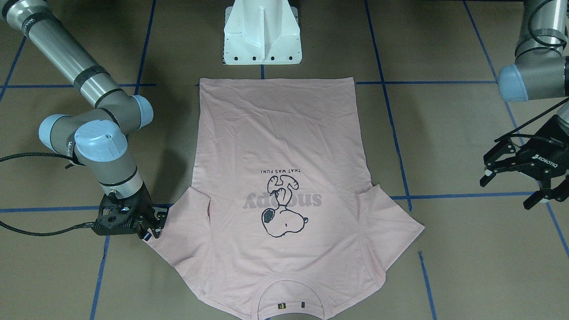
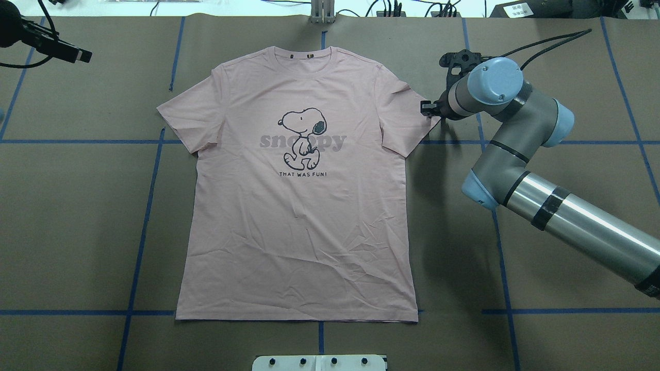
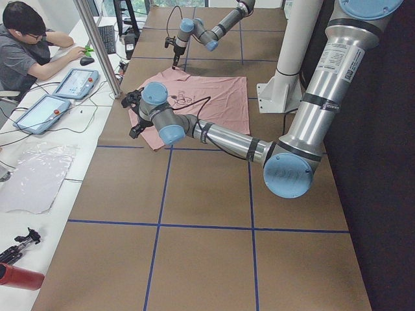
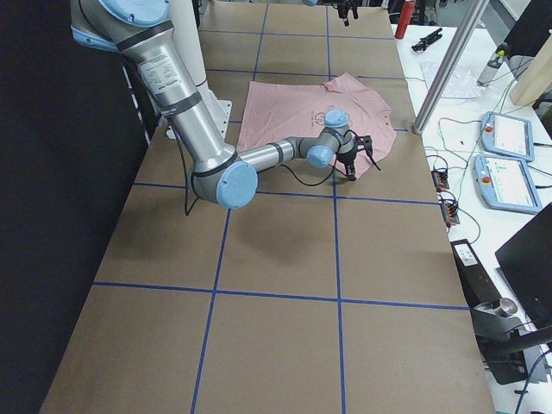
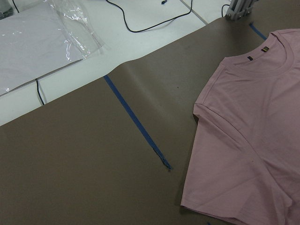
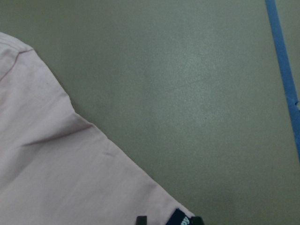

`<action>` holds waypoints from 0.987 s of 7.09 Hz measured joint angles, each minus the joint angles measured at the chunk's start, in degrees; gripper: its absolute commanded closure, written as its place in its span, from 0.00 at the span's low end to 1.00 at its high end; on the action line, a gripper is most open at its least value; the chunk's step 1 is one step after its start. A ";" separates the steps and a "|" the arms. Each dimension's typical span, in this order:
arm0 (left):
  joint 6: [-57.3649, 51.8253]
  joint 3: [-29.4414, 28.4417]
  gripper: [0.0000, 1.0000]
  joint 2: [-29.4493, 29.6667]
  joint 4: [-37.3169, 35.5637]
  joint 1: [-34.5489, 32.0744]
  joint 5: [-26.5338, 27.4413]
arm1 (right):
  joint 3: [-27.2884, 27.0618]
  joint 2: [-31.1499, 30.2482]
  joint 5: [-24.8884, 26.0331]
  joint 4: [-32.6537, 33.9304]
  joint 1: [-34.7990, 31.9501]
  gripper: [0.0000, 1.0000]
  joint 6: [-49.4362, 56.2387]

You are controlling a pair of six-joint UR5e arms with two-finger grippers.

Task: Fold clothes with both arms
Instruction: 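Move the right gripper down to the sleeve nearest it, then tuck the sleeve under the shirt body with the right gripper, then withdraw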

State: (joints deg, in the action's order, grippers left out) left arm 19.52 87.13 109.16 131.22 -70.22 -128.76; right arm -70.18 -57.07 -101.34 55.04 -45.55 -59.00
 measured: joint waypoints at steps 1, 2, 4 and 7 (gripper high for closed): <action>-0.03 0.00 0.00 0.00 0.00 0.00 0.00 | -0.05 0.24 -0.01 0.05 -0.14 1.00 -0.09; -0.07 0.00 0.00 0.00 0.00 0.00 0.00 | -0.14 0.82 -0.10 0.28 -0.31 1.00 -0.15; -0.10 0.05 0.00 -0.08 0.00 0.00 0.00 | -0.58 3.93 -0.26 4.38 -0.29 1.00 -0.78; -0.08 0.03 0.00 -0.22 0.00 0.00 0.00 | -0.37 12.26 3.03 12.84 2.51 1.00 -8.48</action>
State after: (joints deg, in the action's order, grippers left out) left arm 19.44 87.16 108.94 131.22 -70.23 -128.76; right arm -70.56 -44.81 -98.31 67.88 -43.04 -67.48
